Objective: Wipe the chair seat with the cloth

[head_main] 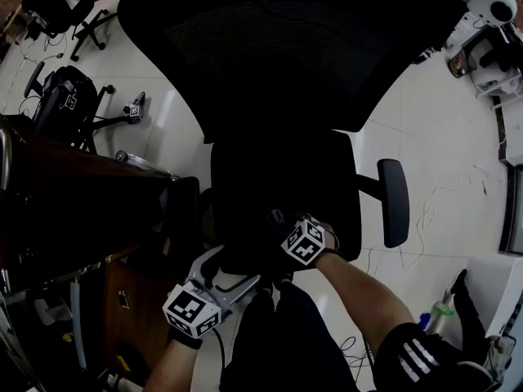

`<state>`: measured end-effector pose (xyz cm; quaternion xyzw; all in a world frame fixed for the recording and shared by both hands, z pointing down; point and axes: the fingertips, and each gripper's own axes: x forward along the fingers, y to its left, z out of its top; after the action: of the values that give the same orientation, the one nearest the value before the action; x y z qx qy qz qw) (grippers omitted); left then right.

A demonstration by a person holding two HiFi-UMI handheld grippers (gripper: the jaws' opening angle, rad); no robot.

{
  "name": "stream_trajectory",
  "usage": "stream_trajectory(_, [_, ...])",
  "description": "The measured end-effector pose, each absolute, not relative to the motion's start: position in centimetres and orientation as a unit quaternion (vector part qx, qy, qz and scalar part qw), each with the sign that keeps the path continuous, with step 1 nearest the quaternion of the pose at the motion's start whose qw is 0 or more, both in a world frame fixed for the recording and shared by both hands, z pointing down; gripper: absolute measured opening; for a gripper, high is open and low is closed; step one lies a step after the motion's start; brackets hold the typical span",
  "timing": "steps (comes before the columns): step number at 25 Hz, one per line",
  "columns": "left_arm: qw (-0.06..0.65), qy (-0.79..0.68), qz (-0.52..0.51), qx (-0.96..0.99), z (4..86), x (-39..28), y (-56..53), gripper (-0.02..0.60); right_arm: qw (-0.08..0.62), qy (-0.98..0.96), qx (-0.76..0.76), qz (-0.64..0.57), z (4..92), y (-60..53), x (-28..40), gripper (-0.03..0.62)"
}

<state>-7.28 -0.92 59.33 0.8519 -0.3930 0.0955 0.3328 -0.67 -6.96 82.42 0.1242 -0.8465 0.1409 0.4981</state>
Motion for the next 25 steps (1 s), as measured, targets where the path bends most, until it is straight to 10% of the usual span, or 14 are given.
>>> stream_trajectory(13, [0.351, -0.439, 0.099, 0.821, 59.6, -11.5, 1.4, 0.408, 0.475, -0.873, 0.008, 0.109, 84.3, 3.0, -15.1, 0.048])
stream_trajectory(25, [0.364, -0.379, 0.092, 0.846, 59.4, -5.3, 0.7, 0.408, 0.556, -0.821, 0.053, 0.119, 87.1, 0.7, 3.0, 0.048])
